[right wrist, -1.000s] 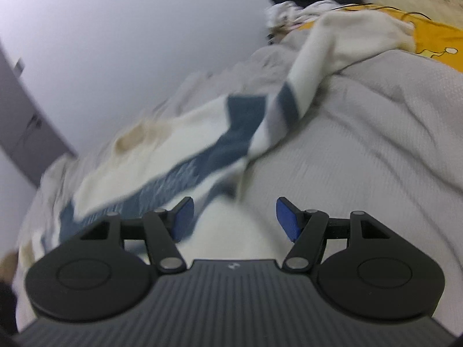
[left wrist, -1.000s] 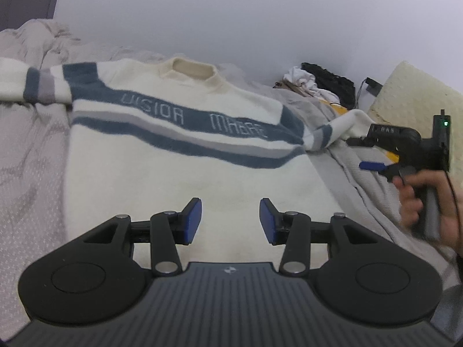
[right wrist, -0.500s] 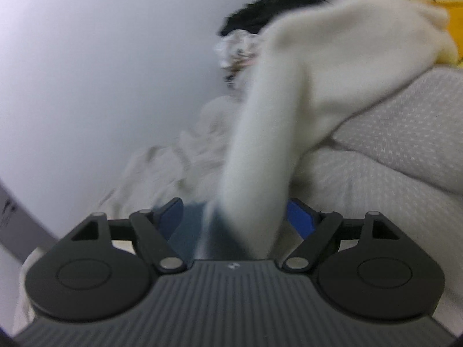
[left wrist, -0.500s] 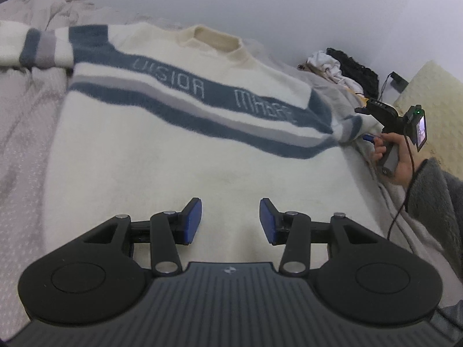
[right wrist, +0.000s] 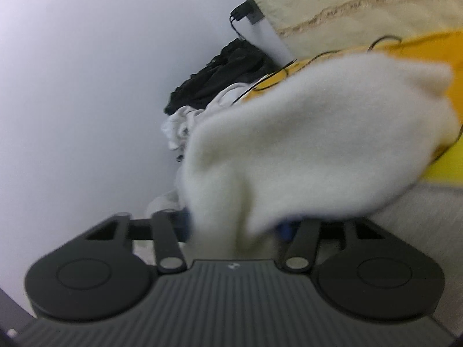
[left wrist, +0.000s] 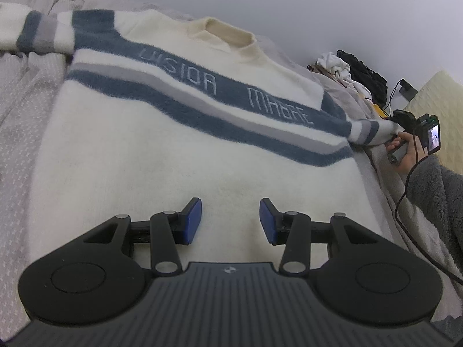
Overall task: Fold large clothes
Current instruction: 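Grasp the sleeve cuff with the right gripper and lift it over the front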
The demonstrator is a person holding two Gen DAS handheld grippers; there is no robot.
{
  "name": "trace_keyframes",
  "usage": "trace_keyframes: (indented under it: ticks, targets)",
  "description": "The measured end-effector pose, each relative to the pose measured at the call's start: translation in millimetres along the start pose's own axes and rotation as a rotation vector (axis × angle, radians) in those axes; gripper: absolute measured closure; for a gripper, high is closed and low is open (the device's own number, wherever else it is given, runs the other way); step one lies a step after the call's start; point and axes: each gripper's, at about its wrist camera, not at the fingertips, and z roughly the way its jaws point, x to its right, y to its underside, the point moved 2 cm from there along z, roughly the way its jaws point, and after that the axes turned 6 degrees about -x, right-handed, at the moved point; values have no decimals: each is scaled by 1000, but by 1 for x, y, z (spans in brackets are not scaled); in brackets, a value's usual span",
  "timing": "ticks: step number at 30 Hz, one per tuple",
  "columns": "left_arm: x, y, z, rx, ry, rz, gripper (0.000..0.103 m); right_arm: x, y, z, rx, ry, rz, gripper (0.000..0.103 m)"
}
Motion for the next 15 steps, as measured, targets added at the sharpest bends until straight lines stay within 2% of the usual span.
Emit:
trace_keyframes:
  ticks: [1,4,8,12,15]
  targets:
    - [0,0,0,1,0,-2,53,-2,-2,-2,3,7,-20,64]
    - [-2,-2,-5,8,1,-15,53,-16,-1,-14,16,32,-91,70]
    - [-8,-7,-14,27,2,-44,53,-39,-7,-44,57,28,-140,71]
    - [-15,-14,-30,64,9,-80,53,-82,-15,-83,124,22,-287,71]
    - [-20,-18,-48,115,15,-103,53,-120,-8,-120,164,2,-402,71]
